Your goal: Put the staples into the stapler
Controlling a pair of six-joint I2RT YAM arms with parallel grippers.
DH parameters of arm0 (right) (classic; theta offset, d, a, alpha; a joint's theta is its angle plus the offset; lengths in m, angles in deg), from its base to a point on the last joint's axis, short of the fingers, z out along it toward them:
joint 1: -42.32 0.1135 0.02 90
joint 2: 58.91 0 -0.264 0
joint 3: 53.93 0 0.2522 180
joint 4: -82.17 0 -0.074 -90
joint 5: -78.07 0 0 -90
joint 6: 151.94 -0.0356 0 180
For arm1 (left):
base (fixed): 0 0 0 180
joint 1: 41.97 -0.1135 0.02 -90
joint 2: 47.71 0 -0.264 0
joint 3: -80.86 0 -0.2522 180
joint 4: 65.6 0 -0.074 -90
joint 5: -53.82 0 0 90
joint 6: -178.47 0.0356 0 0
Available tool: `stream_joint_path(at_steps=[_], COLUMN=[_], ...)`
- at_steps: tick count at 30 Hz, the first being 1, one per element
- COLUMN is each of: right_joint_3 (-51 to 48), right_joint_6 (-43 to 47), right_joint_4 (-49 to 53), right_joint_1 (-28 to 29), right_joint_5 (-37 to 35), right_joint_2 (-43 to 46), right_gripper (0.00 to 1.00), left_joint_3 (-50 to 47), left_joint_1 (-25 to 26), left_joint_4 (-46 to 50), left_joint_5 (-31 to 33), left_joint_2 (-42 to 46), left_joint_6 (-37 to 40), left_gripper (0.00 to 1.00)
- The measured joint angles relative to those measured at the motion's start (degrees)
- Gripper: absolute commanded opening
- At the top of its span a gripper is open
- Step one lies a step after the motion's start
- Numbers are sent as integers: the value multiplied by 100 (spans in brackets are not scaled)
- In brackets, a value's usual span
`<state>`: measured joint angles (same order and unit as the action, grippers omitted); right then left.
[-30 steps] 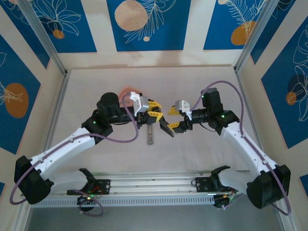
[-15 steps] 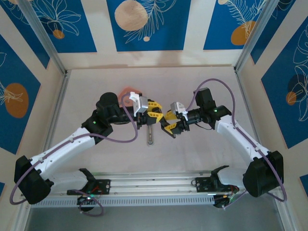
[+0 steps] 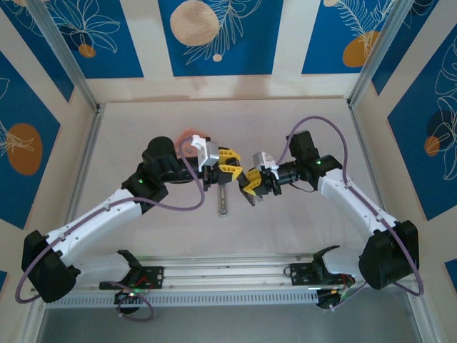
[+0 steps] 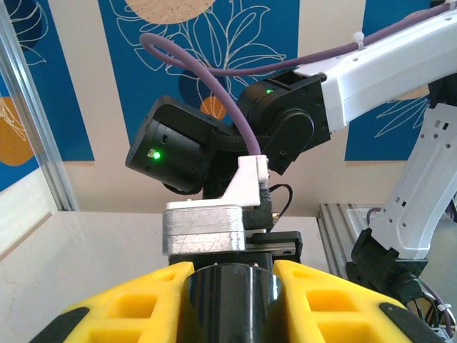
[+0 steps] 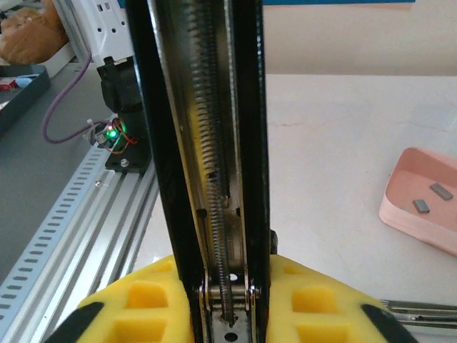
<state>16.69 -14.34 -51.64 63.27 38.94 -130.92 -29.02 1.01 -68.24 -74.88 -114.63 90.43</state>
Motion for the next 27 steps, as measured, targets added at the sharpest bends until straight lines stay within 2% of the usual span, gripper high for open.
stream_joint_path(at_steps=[4,6,9,12,14,17,19,23,27], right_joint_3=[-35,-201,-706,-1139,-1311,-1360,-1360,-1255,-807], right_joint_6=[-190,-553,-1445,-2492,-3429,-4758,-5574,-6953,-7809], right_joint_4=[-87,-297,-828,-1174,-1340,-1373,-1357,-1169,-741], right_joint_1=[-57,-83,-24,225,535,892,1021,1099,1110], right_joint_5=[-50,-205,-774,-1617,-2461,-3637,-4264,-5257,-5871], right_joint_2=[81,240,645,992,1134,1137,1040,420,-457], right_gripper=[1,0,0,0,0,0,0,0,0], left_joint_3=[-48,-140,-415,-734,-1036,-1447,-1663,-1934,-2068], left_joint_1=[0,0,0,0,0,0,-2,-2,-2], left_joint_4=[-136,-181,-195,-149,-76,170,317,625,831], left_joint_5=[216,560,1397,2319,3209,4264,4739,5276,5539], left_joint_2=[9,79,256,387,487,597,612,610,581], left_joint_6=[-11,-66,-103,-278,-503,-824,-1027,-1377,-1709], left_gripper=[57,70,78,81,83,83,83,83,83])
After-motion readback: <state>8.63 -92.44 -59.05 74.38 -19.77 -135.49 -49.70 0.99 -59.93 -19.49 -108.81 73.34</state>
